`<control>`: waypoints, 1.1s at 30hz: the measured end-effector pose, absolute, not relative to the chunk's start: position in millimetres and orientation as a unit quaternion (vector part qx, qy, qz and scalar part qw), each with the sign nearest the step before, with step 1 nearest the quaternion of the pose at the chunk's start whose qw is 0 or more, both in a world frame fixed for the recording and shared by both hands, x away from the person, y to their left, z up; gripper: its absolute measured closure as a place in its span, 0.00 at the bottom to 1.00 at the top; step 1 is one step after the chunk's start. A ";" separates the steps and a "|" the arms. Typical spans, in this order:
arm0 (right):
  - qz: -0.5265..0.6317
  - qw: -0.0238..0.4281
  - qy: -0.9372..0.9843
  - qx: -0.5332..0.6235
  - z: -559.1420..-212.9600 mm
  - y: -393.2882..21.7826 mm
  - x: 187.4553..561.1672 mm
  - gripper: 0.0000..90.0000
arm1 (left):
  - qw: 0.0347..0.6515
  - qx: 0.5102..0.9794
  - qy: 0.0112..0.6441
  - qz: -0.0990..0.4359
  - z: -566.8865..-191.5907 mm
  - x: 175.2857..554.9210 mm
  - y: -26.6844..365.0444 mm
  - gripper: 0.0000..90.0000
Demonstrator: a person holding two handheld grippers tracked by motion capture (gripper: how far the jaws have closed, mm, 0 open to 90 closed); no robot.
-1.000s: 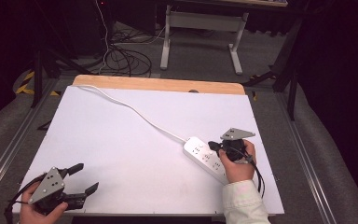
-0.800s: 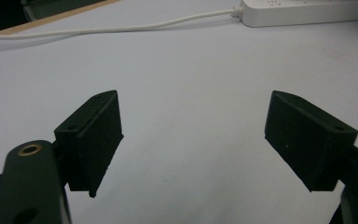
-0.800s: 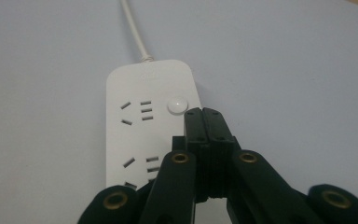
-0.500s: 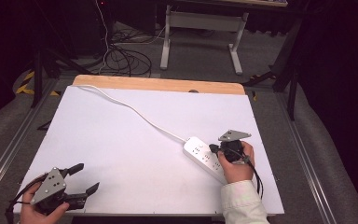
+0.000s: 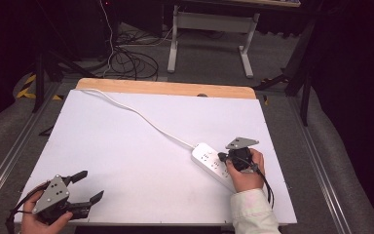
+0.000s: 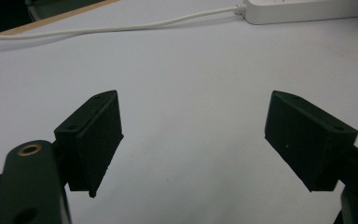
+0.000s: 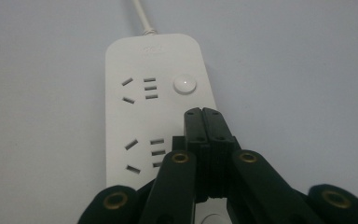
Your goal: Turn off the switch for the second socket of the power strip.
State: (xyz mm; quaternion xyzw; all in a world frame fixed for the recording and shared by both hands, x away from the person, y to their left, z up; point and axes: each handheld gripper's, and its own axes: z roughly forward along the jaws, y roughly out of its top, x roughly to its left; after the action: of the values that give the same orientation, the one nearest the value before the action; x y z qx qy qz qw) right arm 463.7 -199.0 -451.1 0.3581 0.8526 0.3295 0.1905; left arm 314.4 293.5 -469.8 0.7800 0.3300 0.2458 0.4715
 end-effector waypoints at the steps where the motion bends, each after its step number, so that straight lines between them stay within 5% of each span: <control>1: 0.329 0.190 0.853 0.358 -451.2 -198.9 463.8 1.00 | 0.472 0.780 0.330 0.246 -469.8 314.4 293.5 0.22; 33: 0.321 0.195 0.855 0.357 -455.5 -196.6 463.6 1.00 | 0.471 0.780 0.330 0.246 -470.0 313.3 292.4 0.22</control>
State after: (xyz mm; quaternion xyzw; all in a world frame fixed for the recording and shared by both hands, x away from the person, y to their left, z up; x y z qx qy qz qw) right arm 463.6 -196.6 -455.5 0.3568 0.8553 0.3215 0.1946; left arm 313.3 292.4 -470.0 0.7802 0.3300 0.2464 0.4708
